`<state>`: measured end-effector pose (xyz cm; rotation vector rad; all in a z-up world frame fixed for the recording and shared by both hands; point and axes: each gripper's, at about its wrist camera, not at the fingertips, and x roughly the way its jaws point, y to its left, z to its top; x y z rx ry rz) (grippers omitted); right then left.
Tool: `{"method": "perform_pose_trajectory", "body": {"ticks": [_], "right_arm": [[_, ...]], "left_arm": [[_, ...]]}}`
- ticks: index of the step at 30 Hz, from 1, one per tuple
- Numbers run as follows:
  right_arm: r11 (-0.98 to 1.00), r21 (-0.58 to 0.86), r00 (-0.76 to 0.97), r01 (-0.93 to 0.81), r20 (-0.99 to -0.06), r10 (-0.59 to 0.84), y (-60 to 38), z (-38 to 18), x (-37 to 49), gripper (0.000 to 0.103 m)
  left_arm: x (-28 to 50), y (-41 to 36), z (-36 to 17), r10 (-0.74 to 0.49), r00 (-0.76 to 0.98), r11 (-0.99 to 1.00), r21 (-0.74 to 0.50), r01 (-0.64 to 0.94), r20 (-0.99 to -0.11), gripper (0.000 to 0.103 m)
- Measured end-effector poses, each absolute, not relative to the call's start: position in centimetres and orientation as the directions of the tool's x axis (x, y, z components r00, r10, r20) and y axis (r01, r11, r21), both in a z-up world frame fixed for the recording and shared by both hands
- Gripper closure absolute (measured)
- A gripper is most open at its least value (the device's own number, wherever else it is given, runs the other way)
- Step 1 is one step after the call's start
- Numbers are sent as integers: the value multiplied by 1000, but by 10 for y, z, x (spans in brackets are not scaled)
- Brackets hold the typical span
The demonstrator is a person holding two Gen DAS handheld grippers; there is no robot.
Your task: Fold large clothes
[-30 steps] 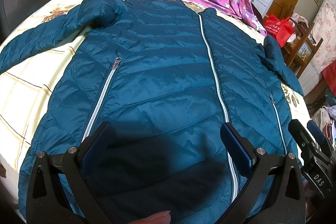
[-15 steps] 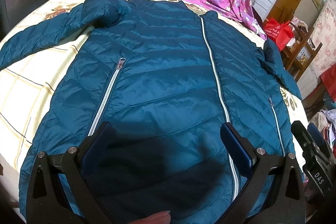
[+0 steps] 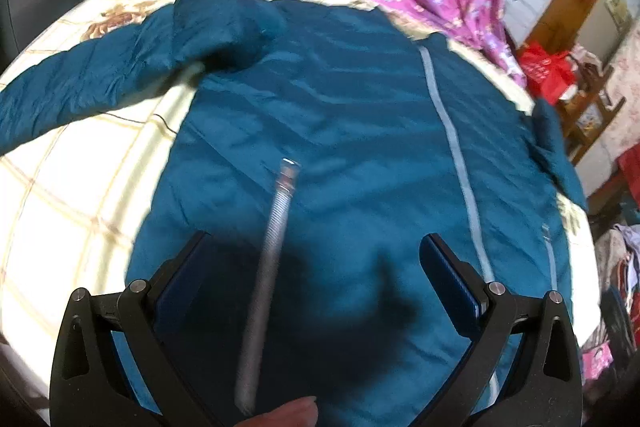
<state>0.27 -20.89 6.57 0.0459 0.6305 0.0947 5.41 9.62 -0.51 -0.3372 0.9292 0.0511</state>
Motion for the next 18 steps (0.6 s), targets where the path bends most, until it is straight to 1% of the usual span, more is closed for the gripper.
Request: {"method": "perform_pose_trajectory", "body": {"ticks": [2, 4, 7, 8, 14, 18], "right_arm": [[995, 65, 800, -79, -591, 102, -208, 65, 3, 0], [995, 58, 798, -85, -594, 103, -206, 64, 3, 0], [994, 36, 802, -99, -588, 102, -201, 65, 1, 0], [994, 31, 804, -102, -587, 101, -199, 66, 1, 0], [994, 51, 794, -100, -598, 110, -201, 64, 6, 0], [994, 69, 786, -91, -608, 114, -203, 61, 10, 0]], "left_arm": [[75, 102, -21, -93, 567, 958, -228, -172, -819, 0], [84, 101, -34, -43, 526, 974, -154, -168, -849, 0], [88, 94, -42, 11, 509, 985, -77, -152, -861, 0], [89, 91, -44, 34, 507, 988, -48, -148, -861, 0], [83, 91, -51, 86, 565, 989, 3, -146, -820, 0], [79, 81, -49, 113, 570, 988, 33, -149, -814, 0]]}}
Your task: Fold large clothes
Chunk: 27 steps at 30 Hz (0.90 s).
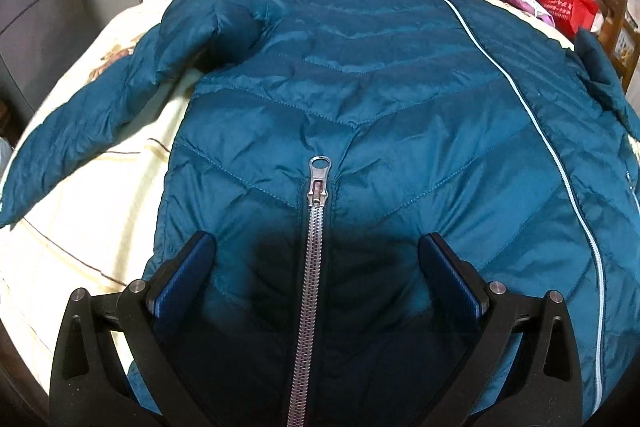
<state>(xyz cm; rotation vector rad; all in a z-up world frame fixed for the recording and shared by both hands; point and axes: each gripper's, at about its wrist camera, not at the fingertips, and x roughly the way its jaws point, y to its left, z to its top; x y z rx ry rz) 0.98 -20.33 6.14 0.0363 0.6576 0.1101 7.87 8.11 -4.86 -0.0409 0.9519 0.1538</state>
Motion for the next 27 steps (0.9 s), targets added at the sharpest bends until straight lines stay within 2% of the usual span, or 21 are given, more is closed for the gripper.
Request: {"method": "perform_pose_trajectory", "body": {"ticks": [4, 8, 9, 17, 22, 27], "right_arm": [[994, 71, 779, -84, -617, 110, -201, 59, 13, 0], [995, 50, 783, -88, -614, 100, -199, 60, 11, 0], [995, 48, 783, -88, -615, 99, -199, 60, 11, 0], [995, 62, 777, -79, -621, 100, -201, 58, 12, 0], [995, 34, 770, -89, -632, 90, -193, 55, 14, 0], [995, 14, 764, -94, -640, 81, -189, 53, 16, 0]], "left_arm": [[65, 100, -38, 80, 580, 986, -21, -165, -811, 0], [47, 180, -10, 85, 659, 948, -142, -284, -747, 0], [42, 215, -4, 124, 664, 927, -152, -342, -738, 0], [19, 425, 11, 368, 542, 786, -59, -615, -755, 0], [29, 488, -12, 349, 446, 734, -56, -677, -824, 0], [51, 510, -41, 355, 326, 724, 36, -689, -876, 0]]}}
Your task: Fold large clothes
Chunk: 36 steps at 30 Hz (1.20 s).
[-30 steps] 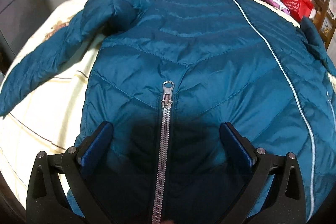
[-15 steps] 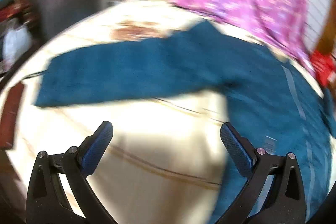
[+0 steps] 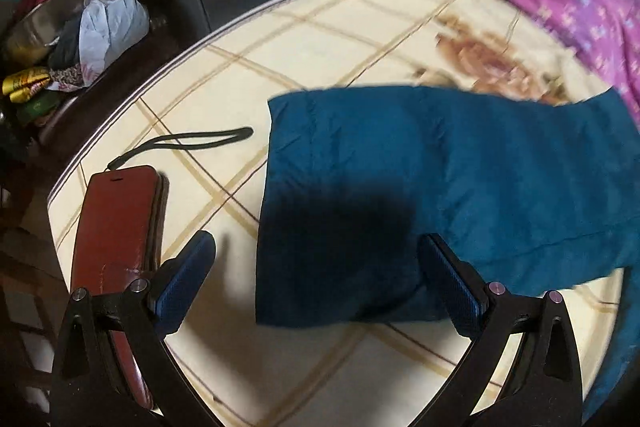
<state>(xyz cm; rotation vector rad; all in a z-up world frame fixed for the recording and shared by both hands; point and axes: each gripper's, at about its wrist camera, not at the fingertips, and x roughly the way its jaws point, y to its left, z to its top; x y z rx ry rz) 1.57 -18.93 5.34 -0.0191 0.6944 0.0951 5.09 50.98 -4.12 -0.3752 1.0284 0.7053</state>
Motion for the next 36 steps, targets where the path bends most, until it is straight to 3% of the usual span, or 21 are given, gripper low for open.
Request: {"method": "perform_pose_trajectory", "body": {"ticks": [2, 7, 9, 12, 14, 15, 16, 20, 24, 36], "right_arm": [[996, 11, 763, -93, -642, 79, -189, 53, 16, 0], [996, 16, 757, -84, -649, 74, -192, 51, 18, 0], [996, 16, 753, -84, -654, 74, -191, 50, 19, 0], [996, 9, 748, -87, -660, 72, -188, 49, 20, 0], [996, 3, 747, -92, -661, 71, -187, 49, 20, 0], [996, 0, 747, -93, -661, 70, -186, 48, 20, 0], [996, -2, 747, -93, -661, 69, -186, 48, 20, 0], [996, 11, 750, -86, -657, 72, -188, 49, 19, 0], [997, 25, 753, -74, -653, 73, -195, 50, 17, 0], [999, -23, 744, 28, -667, -36, -227, 54, 11, 0]], "left_arm": [[55, 521, -48, 303, 338, 722, -17, -692, -891, 0], [66, 510, -52, 292, 367, 777, -5, -630, -883, 1], [70, 496, -49, 289, 386, 798, -3, -603, -876, 8], [76, 480, -43, 292, 420, 819, -1, -574, -859, 34], [78, 460, -41, 303, 432, 835, 19, -549, -849, 74], [79, 448, -39, 332, 423, 840, 60, -540, -843, 84], [81, 438, -36, 378, 409, 838, 119, -533, -831, 87], [78, 413, -25, 454, 425, 819, 178, -546, -783, 89], [74, 388, 2, 416, 505, 847, 121, -518, -756, 90], [110, 246, 109, 3, 798, 985, -134, -105, -602, 90]]}}
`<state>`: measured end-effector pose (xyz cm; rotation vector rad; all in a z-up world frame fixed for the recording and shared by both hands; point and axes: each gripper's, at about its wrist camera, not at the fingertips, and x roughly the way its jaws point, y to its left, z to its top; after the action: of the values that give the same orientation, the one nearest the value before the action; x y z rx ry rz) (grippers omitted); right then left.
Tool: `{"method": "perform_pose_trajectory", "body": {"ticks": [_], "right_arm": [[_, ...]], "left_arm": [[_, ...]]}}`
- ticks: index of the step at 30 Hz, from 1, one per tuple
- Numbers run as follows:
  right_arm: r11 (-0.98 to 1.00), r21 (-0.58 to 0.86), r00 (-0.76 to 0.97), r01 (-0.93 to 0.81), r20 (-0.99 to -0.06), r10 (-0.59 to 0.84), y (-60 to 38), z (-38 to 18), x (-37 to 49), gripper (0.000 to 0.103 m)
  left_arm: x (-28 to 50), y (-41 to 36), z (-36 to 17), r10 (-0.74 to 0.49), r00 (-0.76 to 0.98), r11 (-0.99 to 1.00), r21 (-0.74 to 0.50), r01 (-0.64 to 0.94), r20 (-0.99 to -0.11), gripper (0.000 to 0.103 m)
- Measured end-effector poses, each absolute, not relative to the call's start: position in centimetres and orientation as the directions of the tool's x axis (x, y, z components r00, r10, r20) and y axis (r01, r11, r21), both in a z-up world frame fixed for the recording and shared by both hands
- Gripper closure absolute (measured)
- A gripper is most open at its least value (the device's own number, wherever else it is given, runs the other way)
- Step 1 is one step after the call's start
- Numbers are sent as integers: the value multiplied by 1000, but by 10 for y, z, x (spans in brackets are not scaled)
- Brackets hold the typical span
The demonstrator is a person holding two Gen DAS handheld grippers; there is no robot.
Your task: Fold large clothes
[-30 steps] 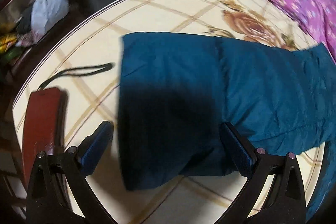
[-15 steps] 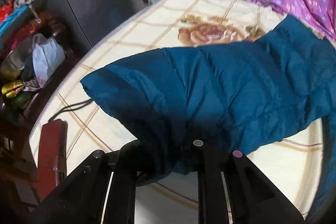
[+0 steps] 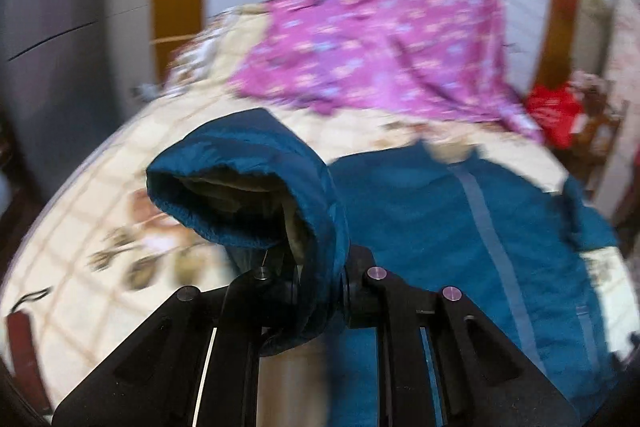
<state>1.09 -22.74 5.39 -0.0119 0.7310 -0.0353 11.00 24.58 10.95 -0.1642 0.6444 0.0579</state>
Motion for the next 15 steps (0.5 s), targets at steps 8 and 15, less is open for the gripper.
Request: {"method": "perform_pose_trajectory", "body": {"ticks": [8, 15], "right_arm": [[999, -23, 730, 46, -681, -49, -241, 49, 12, 0], [998, 23, 733, 63, -680, -30, -260, 50, 9, 0]], "left_arm": [[149, 159, 121, -188, 802, 970, -236, 61, -567, 90], [191, 41, 113, -384, 737, 915, -335, 223, -557, 90]]}}
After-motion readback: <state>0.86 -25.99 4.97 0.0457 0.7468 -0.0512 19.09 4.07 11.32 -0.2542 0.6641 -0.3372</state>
